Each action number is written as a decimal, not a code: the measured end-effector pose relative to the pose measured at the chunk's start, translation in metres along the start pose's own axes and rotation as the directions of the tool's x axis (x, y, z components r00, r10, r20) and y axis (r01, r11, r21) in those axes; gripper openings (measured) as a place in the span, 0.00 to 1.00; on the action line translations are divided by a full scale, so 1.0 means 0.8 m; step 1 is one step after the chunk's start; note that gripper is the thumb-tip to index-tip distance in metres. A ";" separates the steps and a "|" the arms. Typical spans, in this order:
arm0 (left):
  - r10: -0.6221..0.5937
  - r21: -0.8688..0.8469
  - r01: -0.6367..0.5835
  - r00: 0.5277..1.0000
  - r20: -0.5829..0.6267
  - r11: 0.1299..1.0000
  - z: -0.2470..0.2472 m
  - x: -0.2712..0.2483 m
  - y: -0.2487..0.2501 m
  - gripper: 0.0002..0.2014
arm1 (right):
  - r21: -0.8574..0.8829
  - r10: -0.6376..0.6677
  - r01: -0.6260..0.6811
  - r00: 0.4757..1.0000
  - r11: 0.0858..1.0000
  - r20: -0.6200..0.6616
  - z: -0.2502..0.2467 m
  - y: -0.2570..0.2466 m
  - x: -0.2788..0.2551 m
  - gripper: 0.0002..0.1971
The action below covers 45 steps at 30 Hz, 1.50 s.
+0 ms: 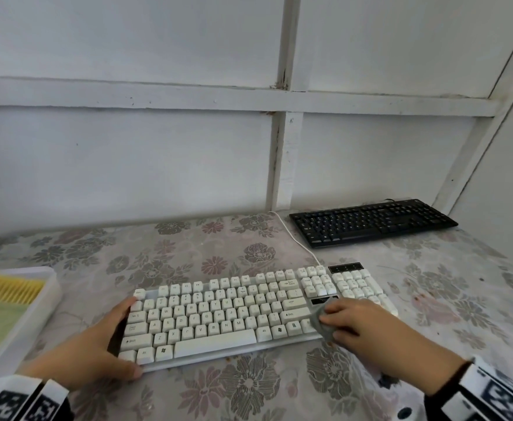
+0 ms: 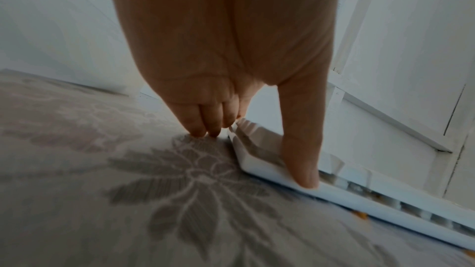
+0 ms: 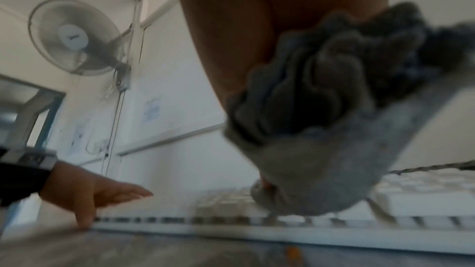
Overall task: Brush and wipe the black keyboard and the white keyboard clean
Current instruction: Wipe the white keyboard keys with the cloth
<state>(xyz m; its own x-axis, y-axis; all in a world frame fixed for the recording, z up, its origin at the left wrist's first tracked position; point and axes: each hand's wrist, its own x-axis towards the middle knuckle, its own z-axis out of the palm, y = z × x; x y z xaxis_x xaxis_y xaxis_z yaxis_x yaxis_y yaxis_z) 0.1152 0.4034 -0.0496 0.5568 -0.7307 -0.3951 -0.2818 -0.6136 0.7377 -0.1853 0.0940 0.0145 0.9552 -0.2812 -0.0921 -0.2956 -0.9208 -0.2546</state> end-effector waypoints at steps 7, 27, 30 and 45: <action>0.021 -0.007 -0.021 1.000 0.000 1.000 0.000 -0.002 0.003 0.70 | -0.005 0.068 -0.068 0.996 0.998 -0.057 -0.005 0.026 -0.015 0.14; -0.026 0.081 0.026 1.000 -0.001 0.996 0.002 -0.009 0.013 0.67 | 0.054 0.414 -0.412 0.910 0.909 -0.022 -0.040 0.101 -0.050 0.39; -0.021 0.085 0.021 1.000 -0.007 0.996 0.002 -0.010 0.016 0.66 | 0.024 0.418 -0.417 0.905 0.908 -0.080 -0.046 0.092 -0.055 0.21; 0.037 -0.039 -0.037 0.999 0.017 0.999 -0.002 -0.007 0.004 0.67 | 0.048 0.052 -0.050 0.997 0.998 -0.053 0.000 -0.004 0.011 0.19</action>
<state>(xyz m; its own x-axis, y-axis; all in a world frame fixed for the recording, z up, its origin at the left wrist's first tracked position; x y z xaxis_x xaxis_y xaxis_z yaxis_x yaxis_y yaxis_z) 0.1123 0.4060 -0.0444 0.5323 -0.7581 -0.3767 -0.2712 -0.5742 0.7725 -0.1755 0.0948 0.0143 0.9378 -0.3428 -0.0545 -0.3430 -0.8915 -0.2959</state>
